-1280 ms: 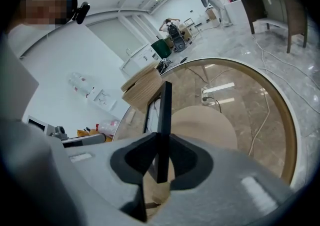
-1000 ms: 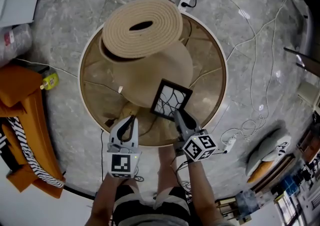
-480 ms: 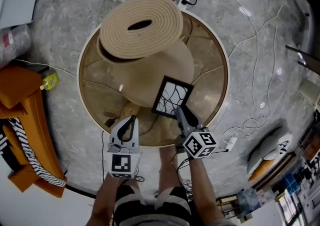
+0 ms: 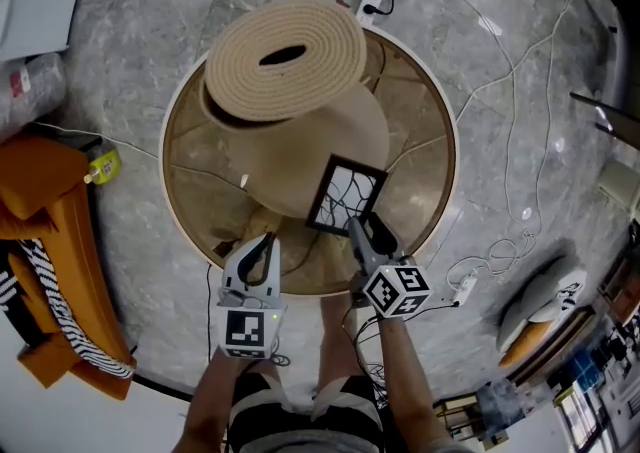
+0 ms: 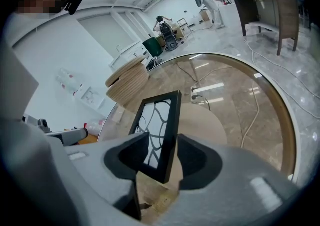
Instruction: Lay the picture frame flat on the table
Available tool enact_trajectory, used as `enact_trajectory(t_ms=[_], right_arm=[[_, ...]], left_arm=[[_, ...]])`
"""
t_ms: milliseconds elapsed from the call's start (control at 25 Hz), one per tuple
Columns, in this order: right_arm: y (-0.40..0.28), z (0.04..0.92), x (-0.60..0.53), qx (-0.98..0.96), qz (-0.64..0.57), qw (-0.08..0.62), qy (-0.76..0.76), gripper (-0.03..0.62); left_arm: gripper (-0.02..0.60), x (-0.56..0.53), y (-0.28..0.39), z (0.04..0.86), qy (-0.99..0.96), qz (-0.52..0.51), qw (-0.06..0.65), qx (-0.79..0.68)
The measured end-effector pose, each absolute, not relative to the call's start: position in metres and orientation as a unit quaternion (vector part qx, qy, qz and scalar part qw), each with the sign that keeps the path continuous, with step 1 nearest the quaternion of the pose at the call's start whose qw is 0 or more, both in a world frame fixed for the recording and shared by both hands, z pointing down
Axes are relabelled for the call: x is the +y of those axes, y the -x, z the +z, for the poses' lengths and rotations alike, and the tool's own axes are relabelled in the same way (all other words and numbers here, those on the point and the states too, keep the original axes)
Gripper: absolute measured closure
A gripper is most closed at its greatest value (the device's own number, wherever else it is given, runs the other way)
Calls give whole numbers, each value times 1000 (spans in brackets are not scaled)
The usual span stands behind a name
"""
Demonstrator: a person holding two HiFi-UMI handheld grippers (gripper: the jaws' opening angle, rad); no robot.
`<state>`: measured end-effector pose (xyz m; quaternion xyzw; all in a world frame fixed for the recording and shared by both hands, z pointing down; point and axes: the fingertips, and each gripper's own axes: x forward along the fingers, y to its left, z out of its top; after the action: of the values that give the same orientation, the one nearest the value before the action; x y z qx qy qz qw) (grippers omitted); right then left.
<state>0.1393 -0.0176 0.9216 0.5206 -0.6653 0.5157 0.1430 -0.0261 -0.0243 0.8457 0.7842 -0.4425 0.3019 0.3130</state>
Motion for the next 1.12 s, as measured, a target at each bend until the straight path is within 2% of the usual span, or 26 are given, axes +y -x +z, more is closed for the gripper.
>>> enact_trajectory(t_ms=[520, 1040, 1120], right_arm=[[-129, 879, -25, -685, 491, 153, -516, 414], [-135, 762, -53, -729, 405, 144, -532, 416], [-140, 741, -58, -735, 384, 144, -541, 437]], left_arm=[[554, -40, 21, 802, -795, 293, 294, -442], [554, -71, -3, 719, -837, 264, 235, -419], [554, -76, -8, 700, -843, 256, 229, -414]])
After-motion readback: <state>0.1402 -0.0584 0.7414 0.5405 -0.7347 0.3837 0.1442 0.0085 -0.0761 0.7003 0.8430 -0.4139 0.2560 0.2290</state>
